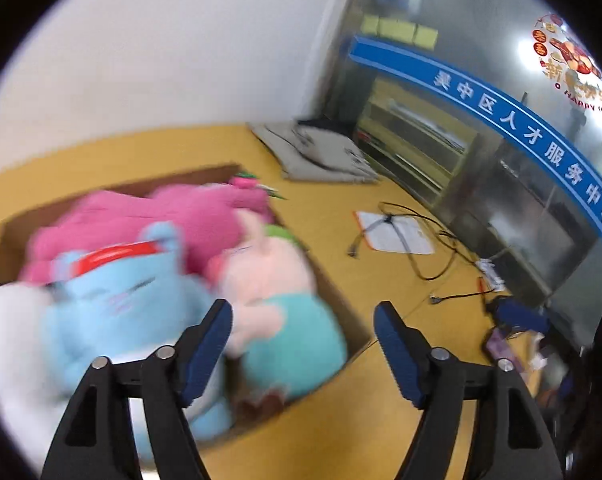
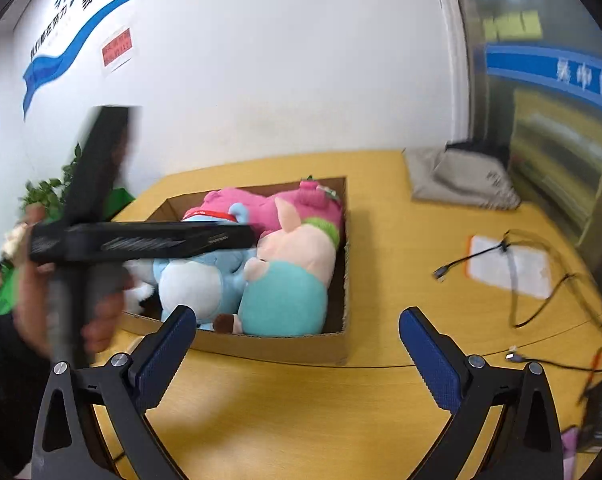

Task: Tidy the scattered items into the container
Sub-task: 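Lower the pig into the box beside the blue cat and open both grippers, then move both grippers down to the clear phone case on the table, then close both grippers on the rim of the clear phone case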

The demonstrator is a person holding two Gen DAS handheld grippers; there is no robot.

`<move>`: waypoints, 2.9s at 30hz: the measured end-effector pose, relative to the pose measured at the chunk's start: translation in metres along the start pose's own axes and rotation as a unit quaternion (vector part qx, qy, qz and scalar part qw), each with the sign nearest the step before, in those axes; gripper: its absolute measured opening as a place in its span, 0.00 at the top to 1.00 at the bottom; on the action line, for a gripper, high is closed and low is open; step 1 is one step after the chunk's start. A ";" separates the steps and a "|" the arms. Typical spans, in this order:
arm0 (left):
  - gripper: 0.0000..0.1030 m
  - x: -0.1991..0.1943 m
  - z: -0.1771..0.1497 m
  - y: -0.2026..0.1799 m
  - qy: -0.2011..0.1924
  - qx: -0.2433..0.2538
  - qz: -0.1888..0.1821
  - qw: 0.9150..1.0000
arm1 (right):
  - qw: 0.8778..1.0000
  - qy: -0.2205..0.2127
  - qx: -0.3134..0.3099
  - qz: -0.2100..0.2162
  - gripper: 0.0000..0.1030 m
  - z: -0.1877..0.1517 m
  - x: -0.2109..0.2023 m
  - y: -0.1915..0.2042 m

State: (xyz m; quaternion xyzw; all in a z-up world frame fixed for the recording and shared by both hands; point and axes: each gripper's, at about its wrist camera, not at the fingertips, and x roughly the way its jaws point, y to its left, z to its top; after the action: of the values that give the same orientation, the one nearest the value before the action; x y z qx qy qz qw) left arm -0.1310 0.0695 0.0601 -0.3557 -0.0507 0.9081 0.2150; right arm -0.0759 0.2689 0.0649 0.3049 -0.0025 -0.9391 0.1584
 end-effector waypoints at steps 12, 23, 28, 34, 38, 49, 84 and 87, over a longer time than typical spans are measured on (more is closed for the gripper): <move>0.22 -0.144 -0.106 0.026 -0.070 -0.076 0.099 0.990 | 0.999 -0.002 -0.026 -0.030 0.00 -0.015 -0.005 0.054; 0.22 -0.147 -0.138 0.042 -0.063 -0.088 0.104 0.989 | 0.998 0.016 -0.040 -0.056 0.00 -0.023 -0.010 0.076; 0.22 -0.141 -0.150 0.059 -0.046 -0.104 0.089 0.989 | 0.997 0.031 -0.038 -0.053 0.00 -0.028 -0.004 0.080; 0.22 -0.131 -0.170 0.089 -0.007 -0.138 0.086 0.987 | 0.997 0.071 -0.024 -0.001 0.00 -0.043 0.022 0.096; 0.22 -0.121 -0.185 0.109 0.024 -0.154 0.109 0.982 | 0.991 0.123 -0.035 0.046 0.01 -0.064 0.057 0.126; 0.73 -0.078 -0.231 0.127 0.116 -0.220 0.094 0.964 | 0.975 0.183 -0.066 0.105 0.26 -0.081 0.164 0.182; 0.51 -0.046 -0.215 0.072 0.239 0.092 0.003 0.967 | 0.718 0.173 -0.564 0.371 0.01 -0.106 0.089 0.199; 0.50 -0.043 -0.213 0.075 0.250 0.115 -0.014 0.961 | 0.691 0.201 -0.589 0.368 0.01 -0.118 0.110 0.211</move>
State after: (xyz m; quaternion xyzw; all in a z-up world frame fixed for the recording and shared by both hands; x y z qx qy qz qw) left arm 0.0127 -0.0293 -0.0898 -0.5438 0.1041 0.7868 0.2727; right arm -0.0304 0.0466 -0.0728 0.3053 0.4706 -0.5312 0.6350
